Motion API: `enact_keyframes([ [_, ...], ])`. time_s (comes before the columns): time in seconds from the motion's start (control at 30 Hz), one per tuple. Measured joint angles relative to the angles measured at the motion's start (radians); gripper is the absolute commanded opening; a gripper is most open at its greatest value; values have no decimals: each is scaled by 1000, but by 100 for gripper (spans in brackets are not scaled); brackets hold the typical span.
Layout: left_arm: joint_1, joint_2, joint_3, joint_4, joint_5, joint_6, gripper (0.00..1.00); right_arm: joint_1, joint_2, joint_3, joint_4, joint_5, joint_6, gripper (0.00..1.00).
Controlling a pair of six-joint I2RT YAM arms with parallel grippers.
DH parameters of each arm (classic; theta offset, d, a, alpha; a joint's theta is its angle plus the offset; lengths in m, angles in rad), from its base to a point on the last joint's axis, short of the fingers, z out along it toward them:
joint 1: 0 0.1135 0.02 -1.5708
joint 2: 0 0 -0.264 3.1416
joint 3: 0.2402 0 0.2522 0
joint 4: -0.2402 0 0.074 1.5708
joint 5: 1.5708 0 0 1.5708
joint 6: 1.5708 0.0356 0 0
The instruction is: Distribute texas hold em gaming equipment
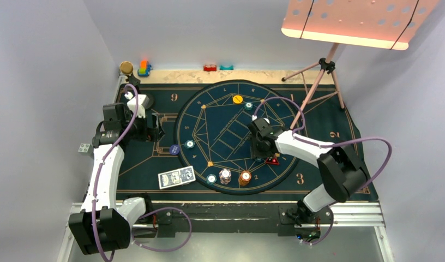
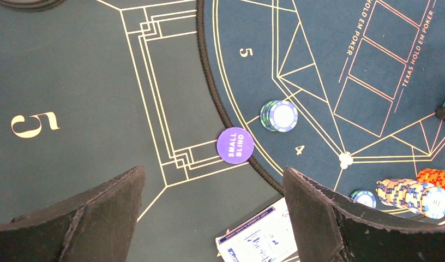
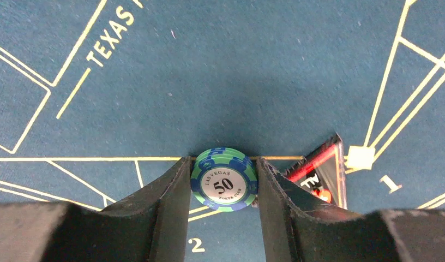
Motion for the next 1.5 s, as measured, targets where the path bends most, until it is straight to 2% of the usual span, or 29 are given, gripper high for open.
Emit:
enact_keyframes([
  [0.27,0,0,0,0,10,0,100,0,-69,-74,11,-11,58,0],
  [0.37,0,0,0,0,12,0,100,-1,-70,-76,14,-14,70,6],
  [0.43,0,0,0,0,13,0,100,-1,-70,-76,14,-14,73,20],
  [0.57,0,0,0,0,16,0,100,-1,-74,-78,14,-13,79,55],
  [0.67,0,0,0,0,16,0,100,0,-74,-76,16,-17,83,69],
  [0.73,0,0,0,0,17,0,100,6,-74,-68,11,-19,84,75],
  [0.87,0,0,0,0,17,1,100,12,-75,-32,-39,-14,69,79],
  [1.1,0,0,0,0,20,1,100,56,-148,131,-97,-10,-2,83],
  [1.27,0,0,0,0,23,8,100,219,-130,284,-111,-21,-77,86],
  [1.5,0,0,0,0,24,8,100,393,-57,338,-142,-71,-137,94],
])
